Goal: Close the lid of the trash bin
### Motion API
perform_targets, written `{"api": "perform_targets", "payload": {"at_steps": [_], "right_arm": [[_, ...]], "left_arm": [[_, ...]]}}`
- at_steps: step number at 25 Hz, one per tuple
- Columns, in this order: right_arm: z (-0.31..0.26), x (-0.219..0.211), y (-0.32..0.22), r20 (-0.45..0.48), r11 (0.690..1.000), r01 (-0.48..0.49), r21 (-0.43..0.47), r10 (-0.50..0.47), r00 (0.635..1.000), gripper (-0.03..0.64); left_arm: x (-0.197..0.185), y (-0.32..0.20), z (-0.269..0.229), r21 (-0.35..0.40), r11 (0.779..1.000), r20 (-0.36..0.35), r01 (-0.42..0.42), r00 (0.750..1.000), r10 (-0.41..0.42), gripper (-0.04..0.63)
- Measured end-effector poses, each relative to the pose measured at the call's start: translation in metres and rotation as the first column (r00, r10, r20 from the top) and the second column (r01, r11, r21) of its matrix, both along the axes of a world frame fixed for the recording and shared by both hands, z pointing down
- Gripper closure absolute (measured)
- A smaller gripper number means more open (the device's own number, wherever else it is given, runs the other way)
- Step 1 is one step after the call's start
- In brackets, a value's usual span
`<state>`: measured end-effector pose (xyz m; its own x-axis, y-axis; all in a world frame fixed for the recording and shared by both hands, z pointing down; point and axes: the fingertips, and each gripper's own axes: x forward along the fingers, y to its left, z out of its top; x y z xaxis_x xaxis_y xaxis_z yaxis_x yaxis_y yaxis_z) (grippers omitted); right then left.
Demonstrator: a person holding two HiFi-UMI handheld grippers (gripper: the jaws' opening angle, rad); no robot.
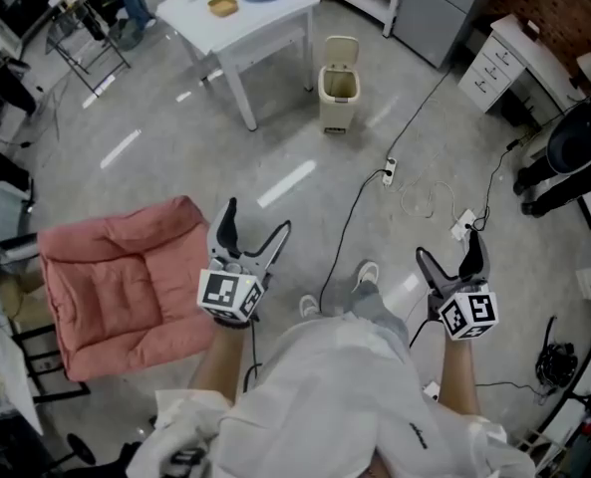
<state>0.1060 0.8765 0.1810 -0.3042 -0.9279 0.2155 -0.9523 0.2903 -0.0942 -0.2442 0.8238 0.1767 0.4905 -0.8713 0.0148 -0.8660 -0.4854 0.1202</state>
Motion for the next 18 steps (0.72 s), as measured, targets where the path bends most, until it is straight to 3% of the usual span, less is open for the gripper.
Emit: {"api": "perform_targets", "payload": {"at_steps": [9,18], "right_arm": [[0.015,0.032,-0.057,0.073,1.000,0.015,-0.025,-0.013,0.997,0.028],[0.009,0.083,-0.197,0.109,0.994,0.107,0.012,-0.107,0.988,0.028]], "left_arm": [[0.034,-0.053,0.000,-0.008,1.000,0.024,0.013,1.000,-0.013,0.152],[0.090,-0.170,-0.016,0.000,0.998,0.027,0.063,0.998,-0.063,0.152]]}}
